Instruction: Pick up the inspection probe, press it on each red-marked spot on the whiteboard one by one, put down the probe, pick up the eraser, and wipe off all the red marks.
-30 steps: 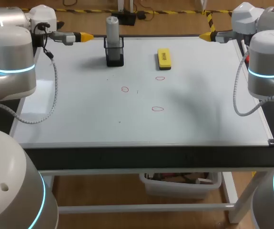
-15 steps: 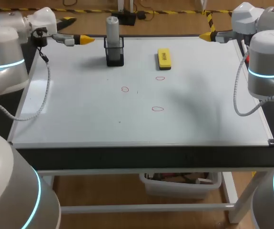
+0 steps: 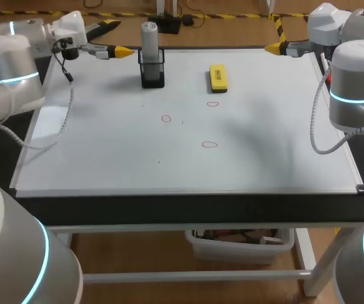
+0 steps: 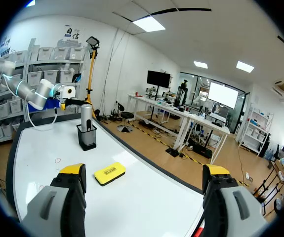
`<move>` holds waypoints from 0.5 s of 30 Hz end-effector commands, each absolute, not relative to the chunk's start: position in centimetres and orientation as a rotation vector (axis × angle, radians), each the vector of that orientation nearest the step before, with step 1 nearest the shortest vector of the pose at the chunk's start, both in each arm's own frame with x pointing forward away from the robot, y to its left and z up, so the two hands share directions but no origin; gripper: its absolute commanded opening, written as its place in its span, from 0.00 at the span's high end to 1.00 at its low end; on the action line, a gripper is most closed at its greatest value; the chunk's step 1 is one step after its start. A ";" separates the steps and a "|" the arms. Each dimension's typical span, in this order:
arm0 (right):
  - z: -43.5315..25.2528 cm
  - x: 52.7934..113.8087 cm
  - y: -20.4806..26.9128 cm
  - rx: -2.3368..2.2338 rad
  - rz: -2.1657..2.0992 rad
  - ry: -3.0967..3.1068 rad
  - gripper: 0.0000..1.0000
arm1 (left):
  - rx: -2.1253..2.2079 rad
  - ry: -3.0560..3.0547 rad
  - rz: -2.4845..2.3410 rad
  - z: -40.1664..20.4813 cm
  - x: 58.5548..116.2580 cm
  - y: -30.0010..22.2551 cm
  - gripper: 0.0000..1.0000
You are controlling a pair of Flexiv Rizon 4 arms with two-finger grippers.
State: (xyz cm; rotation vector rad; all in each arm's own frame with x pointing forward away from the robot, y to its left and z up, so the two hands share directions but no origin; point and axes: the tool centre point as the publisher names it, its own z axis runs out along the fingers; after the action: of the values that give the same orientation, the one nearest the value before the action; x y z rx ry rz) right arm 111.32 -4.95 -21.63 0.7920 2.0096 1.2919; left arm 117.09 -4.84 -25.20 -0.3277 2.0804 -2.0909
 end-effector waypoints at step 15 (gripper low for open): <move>-21.6 111.4 -5.0 0.792 1.291 2.011 0.00 | -0.147 2.165 -2.248 -26.9 118.4 -9.9 0.00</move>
State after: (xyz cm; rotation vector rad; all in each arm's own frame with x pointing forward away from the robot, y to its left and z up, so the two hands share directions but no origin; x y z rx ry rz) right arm 111.32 -4.95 -21.64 0.7920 2.0097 1.2919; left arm 117.52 -9.25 -26.36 -0.2034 2.1463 -2.2069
